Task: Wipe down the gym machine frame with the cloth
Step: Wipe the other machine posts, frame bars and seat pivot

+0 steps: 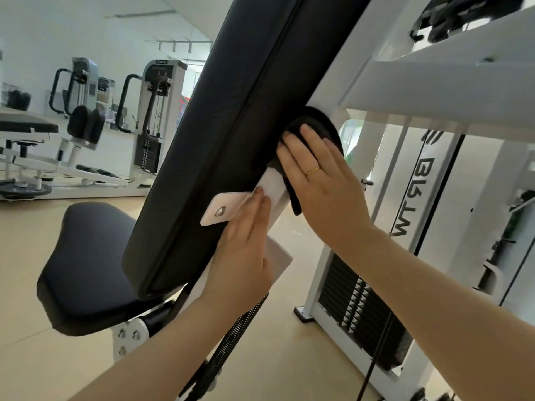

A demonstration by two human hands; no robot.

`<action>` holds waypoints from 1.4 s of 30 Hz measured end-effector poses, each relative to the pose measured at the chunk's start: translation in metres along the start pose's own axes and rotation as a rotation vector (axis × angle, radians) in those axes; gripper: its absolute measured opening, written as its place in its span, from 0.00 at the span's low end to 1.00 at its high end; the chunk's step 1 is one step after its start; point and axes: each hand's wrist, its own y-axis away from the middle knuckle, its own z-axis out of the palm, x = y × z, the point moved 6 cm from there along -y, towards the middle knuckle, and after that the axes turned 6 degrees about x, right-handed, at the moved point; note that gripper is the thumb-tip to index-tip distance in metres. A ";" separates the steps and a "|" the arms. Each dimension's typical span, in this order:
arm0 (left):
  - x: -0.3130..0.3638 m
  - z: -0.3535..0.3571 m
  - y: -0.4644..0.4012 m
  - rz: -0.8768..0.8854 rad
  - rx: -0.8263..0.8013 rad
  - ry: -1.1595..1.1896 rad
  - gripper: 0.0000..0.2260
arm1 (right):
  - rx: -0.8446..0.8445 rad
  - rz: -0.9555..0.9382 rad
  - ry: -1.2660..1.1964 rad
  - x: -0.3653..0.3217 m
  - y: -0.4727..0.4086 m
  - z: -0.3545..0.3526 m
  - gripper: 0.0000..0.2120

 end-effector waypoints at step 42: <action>0.123 -0.030 -0.121 0.460 0.129 -0.023 0.33 | -0.148 0.371 0.469 0.121 -0.024 -0.071 0.18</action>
